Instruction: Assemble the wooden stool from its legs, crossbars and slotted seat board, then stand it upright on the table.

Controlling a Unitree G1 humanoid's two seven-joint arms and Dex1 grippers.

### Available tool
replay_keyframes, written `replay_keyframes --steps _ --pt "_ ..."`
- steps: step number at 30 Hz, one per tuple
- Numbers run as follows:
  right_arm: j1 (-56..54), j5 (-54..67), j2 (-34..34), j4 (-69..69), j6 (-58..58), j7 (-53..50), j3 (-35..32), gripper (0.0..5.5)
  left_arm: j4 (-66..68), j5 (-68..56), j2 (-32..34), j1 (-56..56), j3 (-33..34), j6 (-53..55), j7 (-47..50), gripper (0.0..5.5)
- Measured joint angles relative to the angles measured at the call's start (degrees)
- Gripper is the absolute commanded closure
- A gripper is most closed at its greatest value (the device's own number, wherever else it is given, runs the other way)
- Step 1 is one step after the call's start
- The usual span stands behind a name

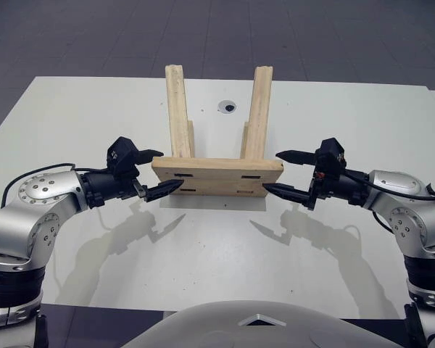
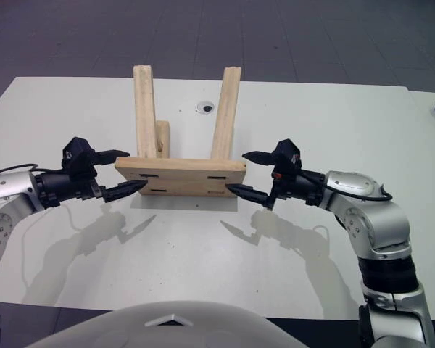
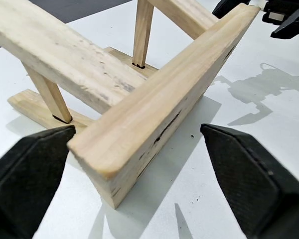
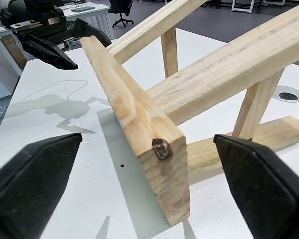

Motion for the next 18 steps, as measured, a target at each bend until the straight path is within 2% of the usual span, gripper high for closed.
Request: replay_keyframes --steps 9,14,18 --pt "-0.7 0.1 0.0 0.9 -0.2 0.0 0.8 2.60 2.6 0.0 -0.2 0.0 -0.1 -1.4 -0.4 2.87" --pt "-2.0 -0.9 -0.1 2.5 -1.0 -0.1 1.2 3.36 4.2 0.0 -0.3 0.0 -0.2 -3.0 -2.4 3.02" --pt "-3.8 1.1 -1.3 2.7 3.5 1.1 1.1 3.44 5.9 -0.1 0.2 -1.0 -0.2 -3.1 -5.3 3.04"
